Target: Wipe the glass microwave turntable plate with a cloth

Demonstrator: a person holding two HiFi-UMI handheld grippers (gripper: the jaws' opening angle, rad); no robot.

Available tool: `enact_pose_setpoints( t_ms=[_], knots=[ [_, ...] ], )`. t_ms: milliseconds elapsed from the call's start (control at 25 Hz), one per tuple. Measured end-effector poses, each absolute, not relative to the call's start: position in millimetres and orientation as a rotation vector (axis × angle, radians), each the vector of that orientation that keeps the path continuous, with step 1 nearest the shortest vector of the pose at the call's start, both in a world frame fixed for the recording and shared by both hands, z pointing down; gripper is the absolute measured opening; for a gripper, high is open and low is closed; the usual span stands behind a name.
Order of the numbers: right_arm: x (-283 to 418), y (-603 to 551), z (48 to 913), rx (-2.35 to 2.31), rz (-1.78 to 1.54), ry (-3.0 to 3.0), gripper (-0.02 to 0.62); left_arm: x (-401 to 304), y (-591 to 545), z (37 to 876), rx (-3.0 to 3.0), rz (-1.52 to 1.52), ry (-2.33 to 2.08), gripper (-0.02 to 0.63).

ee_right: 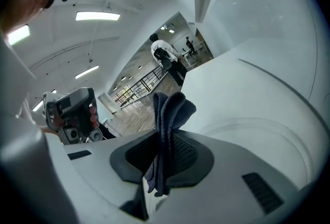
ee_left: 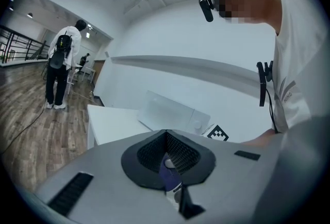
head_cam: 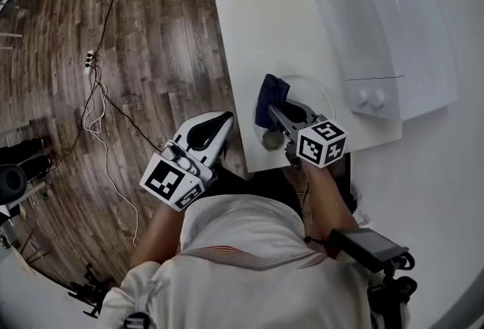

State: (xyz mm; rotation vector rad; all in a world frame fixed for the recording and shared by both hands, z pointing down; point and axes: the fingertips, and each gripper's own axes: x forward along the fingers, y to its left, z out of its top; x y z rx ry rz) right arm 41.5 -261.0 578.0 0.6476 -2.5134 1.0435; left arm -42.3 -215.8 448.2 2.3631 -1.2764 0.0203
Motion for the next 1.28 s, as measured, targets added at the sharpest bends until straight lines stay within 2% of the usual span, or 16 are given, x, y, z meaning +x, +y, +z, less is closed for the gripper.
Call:
enact_pose_setpoints(
  t_ms=[280, 520, 1280],
  knots=[
    [32.1, -269.9, 608.7, 0.661, 1.114, -2.406, 0.06, -55.4, -205.3, 461.4, 2.305, 0.009, -1.302, 0.011],
    [56.4, -282.9, 618.6, 0.759, 1.131, -2.319, 0.06, -49.1, -211.4, 463.3, 2.312, 0.003, -1.279, 0.011],
    [232.5, -271.3, 633.1, 1.123, 1.103, -2.082, 0.06, 48.0, -236.5, 473.1, 2.43, 0.069, -0.998, 0.011]
  ],
)
